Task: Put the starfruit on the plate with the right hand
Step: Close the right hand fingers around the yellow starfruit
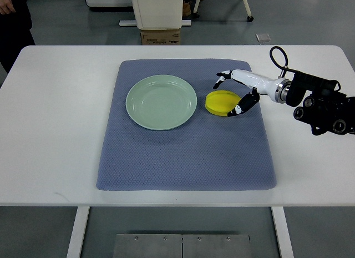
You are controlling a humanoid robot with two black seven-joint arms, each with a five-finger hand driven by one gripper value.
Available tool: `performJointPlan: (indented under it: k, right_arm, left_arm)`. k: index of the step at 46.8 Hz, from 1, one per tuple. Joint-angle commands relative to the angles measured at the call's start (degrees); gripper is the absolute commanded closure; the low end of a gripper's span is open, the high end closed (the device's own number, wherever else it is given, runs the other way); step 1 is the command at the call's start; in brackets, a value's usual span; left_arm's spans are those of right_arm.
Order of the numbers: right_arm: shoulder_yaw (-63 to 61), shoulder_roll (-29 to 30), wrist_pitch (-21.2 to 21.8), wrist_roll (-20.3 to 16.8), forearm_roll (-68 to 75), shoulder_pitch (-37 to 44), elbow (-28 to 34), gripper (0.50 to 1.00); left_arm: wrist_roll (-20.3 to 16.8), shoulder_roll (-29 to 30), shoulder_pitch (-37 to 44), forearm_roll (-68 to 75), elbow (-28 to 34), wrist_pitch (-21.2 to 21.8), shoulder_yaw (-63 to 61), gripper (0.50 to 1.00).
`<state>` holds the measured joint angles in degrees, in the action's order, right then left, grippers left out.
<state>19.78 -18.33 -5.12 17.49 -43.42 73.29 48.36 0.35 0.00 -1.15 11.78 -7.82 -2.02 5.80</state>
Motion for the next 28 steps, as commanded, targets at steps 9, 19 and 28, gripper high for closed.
performJointPlan:
  k: [9, 19, 28]
  right_arm:
    - [-0.26, 0.84, -0.24, -0.53, 0.09, -0.43, -0.28, 0.542]
    - [-0.27, 1.28, -1.38, -0.53, 0.18, -0.78, -0.46, 0.576]
    - [-0.27, 1.63, -1.38, -0.44, 0.27, -1.49, -0.81, 0.63]
  left_arm:
    - [0.0, 0.0, 0.0, 0.0, 0.0, 0.09, 0.0, 0.5]
    - [0.0, 0.0, 0.0, 0.0, 0.0, 0.0, 0.0, 0.5]
    - [0.0, 0.0, 0.0, 0.0, 0.0, 0.0, 0.0, 0.5]
